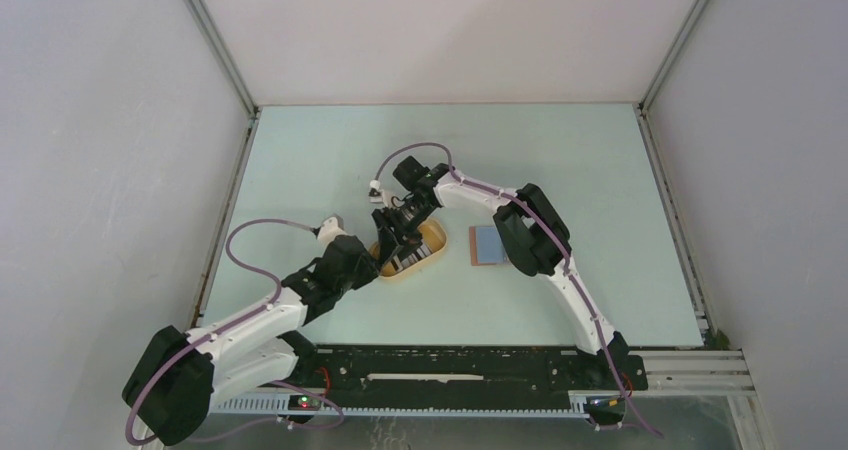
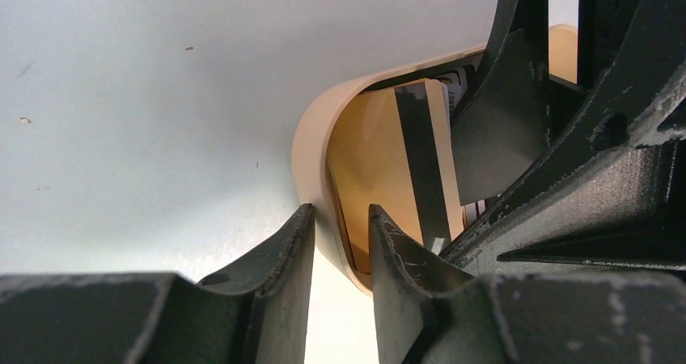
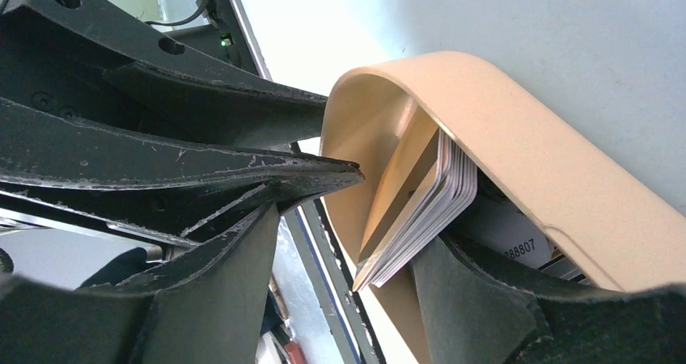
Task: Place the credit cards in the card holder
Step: Pick up the credit card from the storage box.
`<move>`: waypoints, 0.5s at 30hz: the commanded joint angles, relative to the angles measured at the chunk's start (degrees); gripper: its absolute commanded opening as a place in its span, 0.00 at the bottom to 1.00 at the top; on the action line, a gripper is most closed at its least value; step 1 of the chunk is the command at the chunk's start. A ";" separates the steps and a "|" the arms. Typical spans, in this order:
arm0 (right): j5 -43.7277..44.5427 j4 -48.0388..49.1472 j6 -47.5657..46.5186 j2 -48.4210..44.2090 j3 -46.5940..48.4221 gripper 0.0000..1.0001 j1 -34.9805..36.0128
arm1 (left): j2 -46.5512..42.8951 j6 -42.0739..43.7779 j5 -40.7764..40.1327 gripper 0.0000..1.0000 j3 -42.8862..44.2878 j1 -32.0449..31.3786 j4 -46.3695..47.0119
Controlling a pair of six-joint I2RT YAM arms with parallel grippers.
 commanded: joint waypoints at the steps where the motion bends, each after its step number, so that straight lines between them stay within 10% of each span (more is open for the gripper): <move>1: 1.81 -0.57 -0.39 0.72 0.71 0.70 0.55 | -1.30 -0.93 1.06 0.35 -1.54 0.31 5.15; 15: 0.94 -0.65 -1.15 -2.90 -0.15 0.61 -0.54 | -3.60 -1.41 0.22 0.35 -2.57 0.32 5.09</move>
